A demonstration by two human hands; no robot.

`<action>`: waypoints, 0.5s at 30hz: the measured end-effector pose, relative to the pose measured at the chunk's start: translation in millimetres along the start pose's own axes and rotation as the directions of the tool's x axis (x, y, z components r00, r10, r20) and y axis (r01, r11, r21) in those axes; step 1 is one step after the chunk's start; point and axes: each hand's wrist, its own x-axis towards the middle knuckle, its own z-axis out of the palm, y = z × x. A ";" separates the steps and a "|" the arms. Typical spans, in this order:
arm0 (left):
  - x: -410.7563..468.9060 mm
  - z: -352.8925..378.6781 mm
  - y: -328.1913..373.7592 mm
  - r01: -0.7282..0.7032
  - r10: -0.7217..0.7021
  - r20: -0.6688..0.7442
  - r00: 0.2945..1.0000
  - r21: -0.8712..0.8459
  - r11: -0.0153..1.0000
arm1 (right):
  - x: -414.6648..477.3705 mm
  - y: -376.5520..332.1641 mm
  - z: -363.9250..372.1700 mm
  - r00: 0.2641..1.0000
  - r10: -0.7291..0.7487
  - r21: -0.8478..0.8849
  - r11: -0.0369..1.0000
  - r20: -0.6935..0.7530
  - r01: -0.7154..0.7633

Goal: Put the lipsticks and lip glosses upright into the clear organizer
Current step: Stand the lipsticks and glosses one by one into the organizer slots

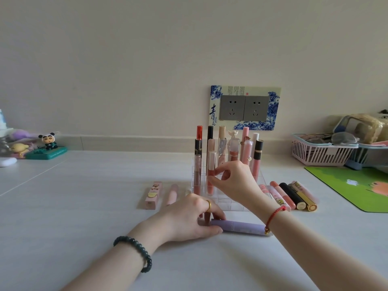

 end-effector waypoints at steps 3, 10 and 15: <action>0.1 -3.3 0.6 -0.029 0.027 -0.023 0.999 -0.056 0.998 | 1.3 1.5 -4.8 1.000 -0.002 -0.043 0.999 0.004 0.003; -1.1 -12.6 -1.6 -0.103 -0.007 -0.256 0.967 -0.414 0.905 | -9.0 -2.7 -54.1 0.973 -0.088 0.099 0.993 0.212 0.069; -0.6 -18.1 -4.9 -0.106 -0.107 -0.307 0.946 -0.601 0.792 | -27.8 3.5 -67.8 0.834 -0.073 0.073 0.997 0.546 0.039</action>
